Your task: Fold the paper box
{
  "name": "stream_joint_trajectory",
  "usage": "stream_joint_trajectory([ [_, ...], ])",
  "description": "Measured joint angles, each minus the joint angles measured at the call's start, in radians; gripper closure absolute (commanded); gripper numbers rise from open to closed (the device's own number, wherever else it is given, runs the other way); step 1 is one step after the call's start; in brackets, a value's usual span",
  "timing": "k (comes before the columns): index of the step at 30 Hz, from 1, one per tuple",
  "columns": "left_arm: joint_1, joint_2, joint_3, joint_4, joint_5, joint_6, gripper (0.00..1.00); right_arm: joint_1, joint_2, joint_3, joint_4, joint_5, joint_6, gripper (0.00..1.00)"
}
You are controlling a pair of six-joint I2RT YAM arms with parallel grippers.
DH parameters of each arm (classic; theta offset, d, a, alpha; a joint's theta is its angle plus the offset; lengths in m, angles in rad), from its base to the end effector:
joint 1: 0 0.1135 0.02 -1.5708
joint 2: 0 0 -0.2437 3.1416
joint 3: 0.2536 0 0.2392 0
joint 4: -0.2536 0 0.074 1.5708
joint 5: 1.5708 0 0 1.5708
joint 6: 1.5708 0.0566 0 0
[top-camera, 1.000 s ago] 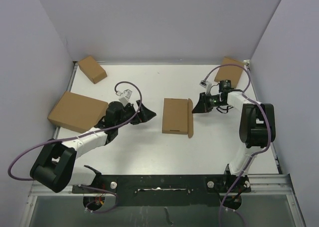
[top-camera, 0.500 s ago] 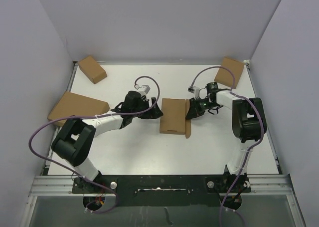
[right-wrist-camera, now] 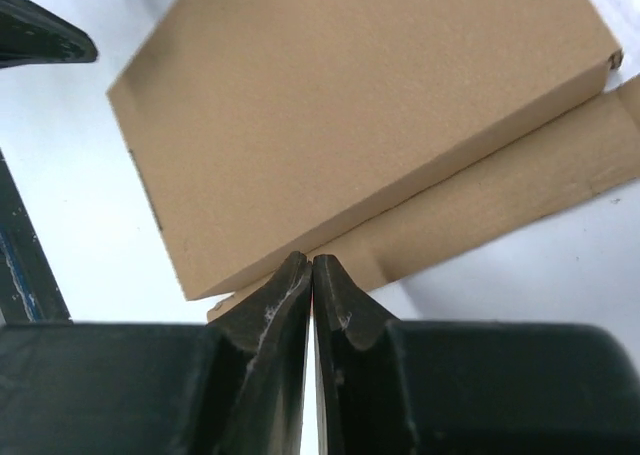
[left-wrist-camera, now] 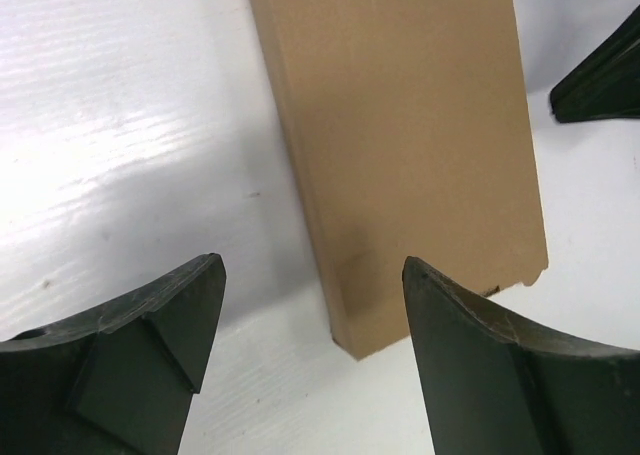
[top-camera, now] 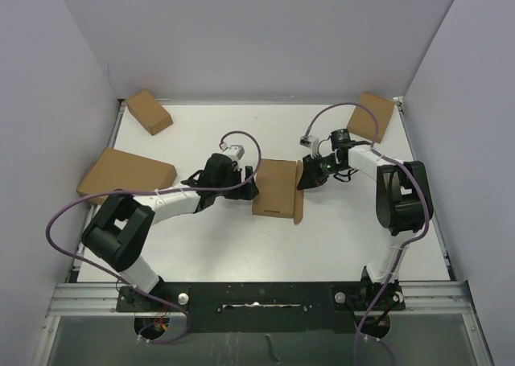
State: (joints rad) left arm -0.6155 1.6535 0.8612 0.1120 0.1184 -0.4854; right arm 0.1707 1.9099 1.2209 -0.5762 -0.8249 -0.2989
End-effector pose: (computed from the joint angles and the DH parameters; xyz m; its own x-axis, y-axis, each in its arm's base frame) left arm 0.2792 -0.2056 0.1518 -0.7567 -0.0323 -0.6529 0.3338 0.8397 -0.4284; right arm 0.3396 0.1007 0.1352 -0.8001 -0.3407 -0.4938 -0.5950 0.5556 0.5808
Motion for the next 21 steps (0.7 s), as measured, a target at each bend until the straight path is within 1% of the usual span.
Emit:
stream_joint_trajectory([
  [4, 0.001, -0.091, -0.1, 0.044, -0.015, -0.009, 0.3, -0.003, -0.061, -0.017, 0.048, -0.064, 0.029, 0.91],
  [8, 0.001, -0.162, -0.174, 0.099, -0.013, -0.031, 0.3, -0.003, -0.061, -0.021, 0.112, -0.122, 0.085, 0.91],
  [14, 0.001, -0.187, -0.201, 0.15, -0.005, -0.058, 0.29, 0.0, -0.002, -0.022, 0.175, -0.135, 0.163, 0.9],
  [17, 0.001, -0.187, -0.201, 0.163, 0.003, -0.066, 0.29, 0.0, 0.033, -0.021, 0.167, -0.108, 0.173, 0.9],
  [21, 0.001, -0.187, -0.205, 0.187, 0.021, -0.085, 0.29, -0.001, 0.064, 0.008, 0.133, -0.122, 0.178, 0.9],
])
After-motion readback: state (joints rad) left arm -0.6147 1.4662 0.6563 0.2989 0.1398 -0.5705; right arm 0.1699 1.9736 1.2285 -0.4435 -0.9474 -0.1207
